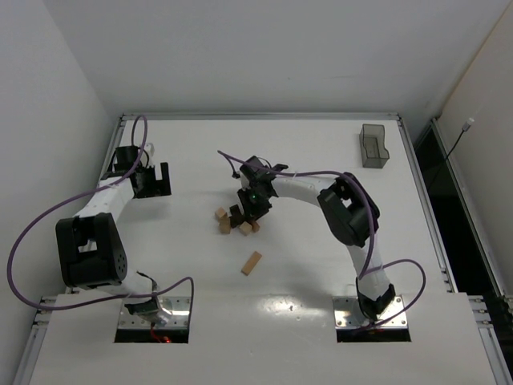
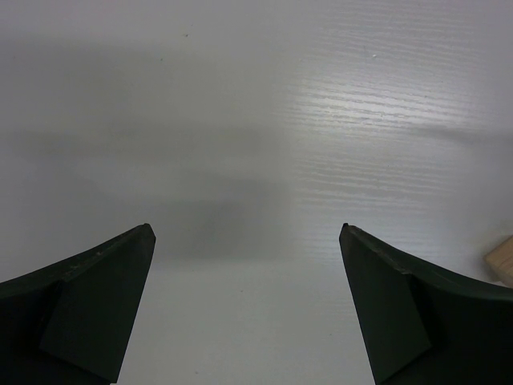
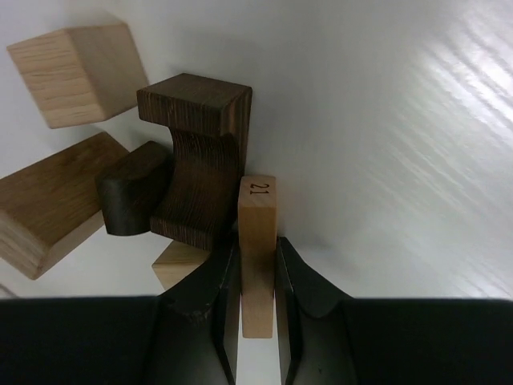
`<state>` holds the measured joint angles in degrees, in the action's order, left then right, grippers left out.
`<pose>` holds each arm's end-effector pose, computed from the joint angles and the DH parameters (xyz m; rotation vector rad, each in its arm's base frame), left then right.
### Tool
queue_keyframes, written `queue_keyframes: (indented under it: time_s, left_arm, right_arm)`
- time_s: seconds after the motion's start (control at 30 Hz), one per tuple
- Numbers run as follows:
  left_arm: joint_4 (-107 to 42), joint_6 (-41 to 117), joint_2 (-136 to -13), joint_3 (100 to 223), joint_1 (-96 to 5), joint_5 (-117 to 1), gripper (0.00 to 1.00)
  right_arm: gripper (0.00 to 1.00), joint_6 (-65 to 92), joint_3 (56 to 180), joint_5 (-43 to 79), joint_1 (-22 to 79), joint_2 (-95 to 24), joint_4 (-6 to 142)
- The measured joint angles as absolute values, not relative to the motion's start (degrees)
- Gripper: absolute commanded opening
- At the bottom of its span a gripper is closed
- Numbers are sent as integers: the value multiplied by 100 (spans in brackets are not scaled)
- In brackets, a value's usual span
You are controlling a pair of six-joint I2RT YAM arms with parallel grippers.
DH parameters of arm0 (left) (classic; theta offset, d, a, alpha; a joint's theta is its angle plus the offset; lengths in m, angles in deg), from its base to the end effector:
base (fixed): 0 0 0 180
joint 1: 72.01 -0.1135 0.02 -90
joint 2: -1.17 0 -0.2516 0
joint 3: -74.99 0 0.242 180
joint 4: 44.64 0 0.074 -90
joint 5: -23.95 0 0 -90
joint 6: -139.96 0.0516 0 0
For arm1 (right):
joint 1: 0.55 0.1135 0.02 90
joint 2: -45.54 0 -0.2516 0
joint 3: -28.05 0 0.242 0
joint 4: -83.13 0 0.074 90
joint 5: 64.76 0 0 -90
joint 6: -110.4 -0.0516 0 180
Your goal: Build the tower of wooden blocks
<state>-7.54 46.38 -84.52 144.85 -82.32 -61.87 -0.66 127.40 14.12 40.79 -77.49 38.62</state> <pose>0.3052 0.0517 0.1983 -0.2710 2.4768 -0.0417 0.3126 0.2882 0.1115 -0.5581 2.8151 0.5253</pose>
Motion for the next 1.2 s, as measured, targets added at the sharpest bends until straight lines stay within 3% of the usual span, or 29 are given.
queue_keyframes:
  time_s: [0.3, 0.6, 0.83, 1.03, 1.13, 1.2]
  left_arm:
    - [-754, 4649, -8452, 14485, -8232, -6176, 100]
    - [-754, 4656, -8452, 14483, -8232, -6108, 100]
    - [-743, 4673, -8452, 14483, -8232, -6106, 100]
    - [-717, 4675, -8452, 14483, -8232, -6117, 100]
    - [-717, 4675, -8452, 14483, -8232, -6106, 100]
    - [-715, 4671, -8452, 14483, -8232, -6095, 100]
  right_arm:
    - [0, -579, 12786, 1091, 3640, -7825, 4078]
    - [0, -1657, 12694, 278, 2553, -7825, 5438]
    - [0, -2802, 12176, -1038, 2689, -8151, 7143]
    - [0, -3248, 11872, -1254, 2811, -8387, 7357]
    - [5, -3250, 11872, -1217, 2774, -8387, 7361]
    - [15, -3222, 11883, -1180, 2737, -8387, 7331]
